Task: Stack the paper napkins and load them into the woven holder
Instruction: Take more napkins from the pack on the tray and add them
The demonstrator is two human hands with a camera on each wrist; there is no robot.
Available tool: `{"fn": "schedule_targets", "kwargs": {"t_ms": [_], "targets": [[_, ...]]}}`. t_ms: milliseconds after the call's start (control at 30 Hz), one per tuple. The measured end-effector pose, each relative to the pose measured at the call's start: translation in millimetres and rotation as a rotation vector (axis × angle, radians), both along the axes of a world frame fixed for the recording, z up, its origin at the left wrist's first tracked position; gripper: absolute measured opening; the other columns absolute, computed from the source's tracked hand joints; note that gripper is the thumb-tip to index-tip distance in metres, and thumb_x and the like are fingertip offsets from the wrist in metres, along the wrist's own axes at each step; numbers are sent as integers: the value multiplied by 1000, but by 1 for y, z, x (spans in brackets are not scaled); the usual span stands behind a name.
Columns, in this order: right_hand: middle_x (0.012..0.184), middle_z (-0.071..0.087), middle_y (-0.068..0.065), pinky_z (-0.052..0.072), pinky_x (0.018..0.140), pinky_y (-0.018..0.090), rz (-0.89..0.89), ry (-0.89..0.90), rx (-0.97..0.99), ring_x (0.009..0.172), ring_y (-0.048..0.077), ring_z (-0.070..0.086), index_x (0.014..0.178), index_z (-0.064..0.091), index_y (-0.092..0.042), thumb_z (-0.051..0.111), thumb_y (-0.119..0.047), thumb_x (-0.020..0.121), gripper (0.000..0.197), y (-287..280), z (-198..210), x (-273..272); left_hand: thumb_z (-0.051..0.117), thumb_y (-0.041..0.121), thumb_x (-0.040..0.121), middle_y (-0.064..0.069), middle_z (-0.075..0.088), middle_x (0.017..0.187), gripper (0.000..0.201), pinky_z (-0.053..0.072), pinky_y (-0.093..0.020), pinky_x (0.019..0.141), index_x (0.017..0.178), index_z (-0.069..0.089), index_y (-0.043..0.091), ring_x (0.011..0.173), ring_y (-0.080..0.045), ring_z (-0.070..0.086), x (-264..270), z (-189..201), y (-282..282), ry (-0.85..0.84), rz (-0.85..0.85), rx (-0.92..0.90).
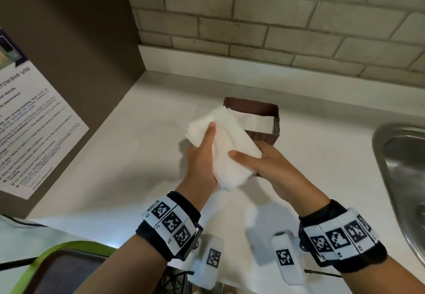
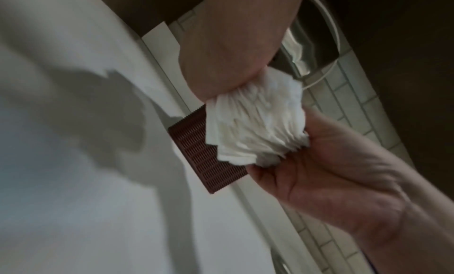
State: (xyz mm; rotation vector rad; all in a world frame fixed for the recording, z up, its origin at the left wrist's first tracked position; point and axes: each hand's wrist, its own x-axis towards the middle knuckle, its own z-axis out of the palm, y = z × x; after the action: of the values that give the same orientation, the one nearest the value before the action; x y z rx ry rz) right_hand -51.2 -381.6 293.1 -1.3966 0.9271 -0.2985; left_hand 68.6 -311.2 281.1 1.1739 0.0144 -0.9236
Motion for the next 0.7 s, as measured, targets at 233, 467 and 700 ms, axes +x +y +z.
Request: {"fn": "schedule_targets", "kwargs": {"t_ms": [233, 467, 700], "targets": [[118, 74, 5, 55, 93, 31, -260, -323, 270, 110, 19, 69, 122, 65, -5, 65, -21, 91, 35, -19, 5, -9, 76, 23, 83, -16, 68, 125, 58, 55, -49, 95, 133, 53, 5, 114, -30, 67, 11, -8, -7, -77, 73, -160], [119, 73, -2, 55, 83, 30, -159, -114, 142, 110, 18, 68, 126, 61, -23, 65, -30, 91, 36, -29, -1, -15, 67, 26, 92, -15, 66, 128, 51, 58, -45, 90, 137, 50, 10, 113, -29, 67, -4, -24, -19, -30, 2, -73], [124, 68, 2, 54, 89, 34, -213, -92, -28, 111, 20, 65, 134, 54, -17, 56, -25, 97, 38, -87, 29, -9, 56, 10, 98, -23, 59, 130, 38, 55, -37, 86, 133, 46, -1, 117, -35, 61, 29, 11, -66, -157, -177, 5]]}}
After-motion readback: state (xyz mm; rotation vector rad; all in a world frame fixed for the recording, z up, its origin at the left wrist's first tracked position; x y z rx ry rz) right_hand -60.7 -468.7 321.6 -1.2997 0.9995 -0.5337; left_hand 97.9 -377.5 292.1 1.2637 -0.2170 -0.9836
